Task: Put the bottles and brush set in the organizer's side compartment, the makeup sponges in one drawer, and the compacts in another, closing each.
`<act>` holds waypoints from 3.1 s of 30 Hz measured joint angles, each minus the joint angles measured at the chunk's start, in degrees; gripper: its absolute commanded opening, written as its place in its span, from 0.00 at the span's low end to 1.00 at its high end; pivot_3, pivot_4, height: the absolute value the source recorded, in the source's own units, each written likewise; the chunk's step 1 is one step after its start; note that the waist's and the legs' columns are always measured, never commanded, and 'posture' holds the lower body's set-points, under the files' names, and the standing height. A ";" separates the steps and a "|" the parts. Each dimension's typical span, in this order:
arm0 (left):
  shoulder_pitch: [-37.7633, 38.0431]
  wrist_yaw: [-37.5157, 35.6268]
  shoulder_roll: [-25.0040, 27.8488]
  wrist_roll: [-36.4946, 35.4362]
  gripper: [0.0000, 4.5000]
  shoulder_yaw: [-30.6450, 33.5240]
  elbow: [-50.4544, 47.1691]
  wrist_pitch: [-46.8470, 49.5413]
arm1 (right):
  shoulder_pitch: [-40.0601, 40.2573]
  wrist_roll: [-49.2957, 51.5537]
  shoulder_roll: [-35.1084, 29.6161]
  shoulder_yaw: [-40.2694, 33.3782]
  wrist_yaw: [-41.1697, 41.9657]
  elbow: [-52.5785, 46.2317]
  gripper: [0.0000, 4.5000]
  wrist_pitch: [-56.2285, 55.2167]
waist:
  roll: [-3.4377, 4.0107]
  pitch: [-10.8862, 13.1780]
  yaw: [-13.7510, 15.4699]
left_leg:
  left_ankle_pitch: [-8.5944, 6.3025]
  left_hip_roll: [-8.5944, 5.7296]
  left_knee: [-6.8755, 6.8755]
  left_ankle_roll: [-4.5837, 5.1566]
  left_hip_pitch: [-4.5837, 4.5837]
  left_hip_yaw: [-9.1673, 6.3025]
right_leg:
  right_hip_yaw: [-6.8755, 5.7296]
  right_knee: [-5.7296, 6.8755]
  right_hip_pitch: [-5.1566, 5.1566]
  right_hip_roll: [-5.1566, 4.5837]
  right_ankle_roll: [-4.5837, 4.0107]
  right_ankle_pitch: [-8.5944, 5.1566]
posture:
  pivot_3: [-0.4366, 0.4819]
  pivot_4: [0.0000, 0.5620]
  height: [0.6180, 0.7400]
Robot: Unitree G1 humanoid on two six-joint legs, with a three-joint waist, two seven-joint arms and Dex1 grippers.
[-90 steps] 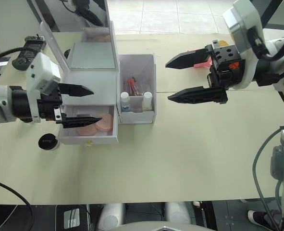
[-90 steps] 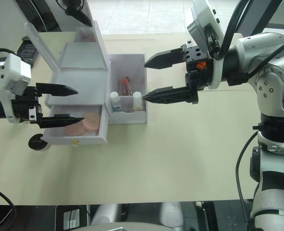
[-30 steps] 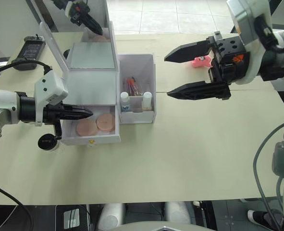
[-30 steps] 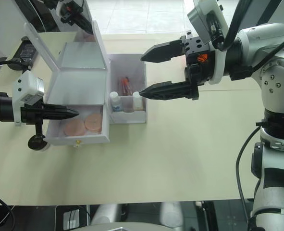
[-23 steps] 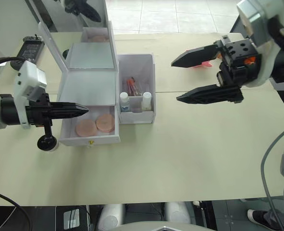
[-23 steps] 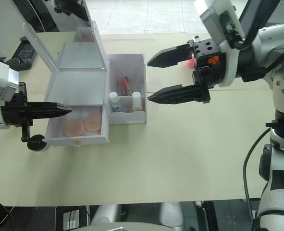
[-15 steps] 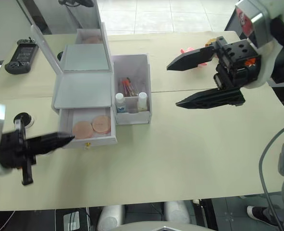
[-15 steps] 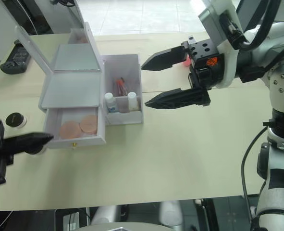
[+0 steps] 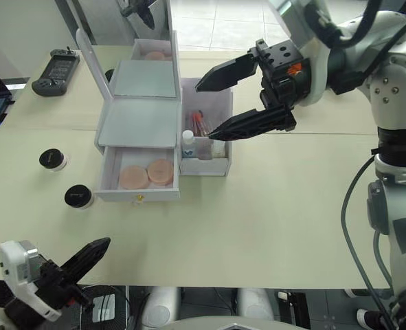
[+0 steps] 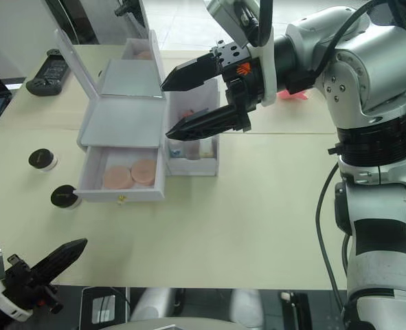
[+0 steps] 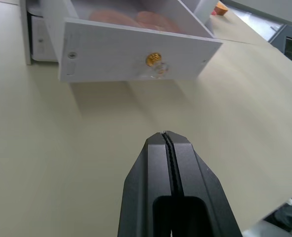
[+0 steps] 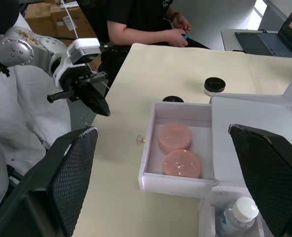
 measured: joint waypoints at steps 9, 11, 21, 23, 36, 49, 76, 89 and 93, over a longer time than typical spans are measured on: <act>-10.35 10.02 1.08 6.24 0.00 -10.25 5.46 -4.25 | 3.09 -1.44 -1.38 -0.65 1.82 -0.24 1.00 -1.49 | -0.05 -0.04 -0.51 | 0.01 0.00 0.00 -0.02 0.00 -0.04 | -0.02 0.01 0.00 0.02 0.00 0.00 | 0.48 0.27 1.00; -14.76 12.78 1.73 7.48 0.00 -11.79 8.00 -4.42 | 4.65 -1.43 -1.82 -0.92 1.59 -0.88 1.00 -1.50 | -0.02 -0.04 -0.46 | 0.02 -0.02 0.01 -0.03 0.00 -0.04 | -0.01 0.05 -0.04 0.02 0.01 0.00 | 0.48 0.27 1.00; -28.48 17.25 4.79 7.90 0.00 -16.81 14.24 -4.61 | 10.20 -0.11 -3.65 -3.49 -1.78 -8.45 1.00 0.07 | -0.05 -0.06 -0.48 | 0.04 -0.03 0.02 -0.07 0.00 -0.08 | -0.03 0.04 -0.02 0.01 0.01 0.01 | 0.48 0.27 1.00; -30.78 17.78 6.03 8.24 0.00 -16.92 15.94 -4.61 | 10.94 0.01 -3.88 -3.88 -2.25 -9.18 1.00 0.08 | -0.05 -0.06 -0.50 | 0.04 -0.03 0.02 -0.07 0.00 -0.08 | -0.03 0.04 -0.03 0.02 0.01 0.01 | 0.48 0.27 1.00; -40.66 18.18 8.85 10.93 0.00 -21.99 24.65 -5.67 | 11.07 0.51 -5.02 -4.98 -2.99 -9.45 1.00 0.02 | -0.05 -0.06 -0.66 | 0.24 -0.04 0.01 -0.42 -0.02 -0.09 | -0.04 0.26 -0.01 0.02 0.02 0.01 | 0.48 0.27 1.00; -42.09 17.57 9.67 11.74 0.00 -23.51 26.71 -6.60 | 11.06 0.91 -5.05 -5.07 -4.18 -9.48 1.00 0.07 | -0.05 -0.05 -0.59 | 0.22 -0.05 0.02 -0.36 -0.01 -0.11 | -0.04 0.44 -0.04 0.02 0.02 0.01 | 0.48 0.27 1.00; -31.79 12.47 16.55 6.96 0.00 -15.27 24.33 -5.42 | 17.26 -1.41 -9.99 -6.62 -7.26 -3.18 1.00 0.96 | -0.06 -0.04 -0.84 | 0.04 -0.04 -0.02 -0.07 -0.07 -0.11 | -0.04 0.39 -0.09 0.01 0.03 0.00 | 0.48 0.27 1.00; -17.81 1.78 24.54 8.65 0.84 10.53 41.12 -15.71 | 40.68 -11.61 -11.83 -19.84 -11.58 19.33 1.00 -28.29 | -0.06 -0.03 -0.75 | 0.04 0.00 -0.10 -0.07 0.04 0.00 | -0.06 -0.10 0.04 0.01 0.03 0.00 | 0.48 0.27 1.00; -17.43 0.35 24.91 9.68 0.99 14.72 52.78 -20.43 | 43.28 -14.50 -9.60 -23.37 -16.07 29.63 1.00 -38.80 | -0.06 -0.03 -0.93 | 0.04 0.01 -0.26 -0.07 0.20 0.08 | -0.01 -0.14 0.07 0.02 0.03 0.00 | 0.48 0.27 1.00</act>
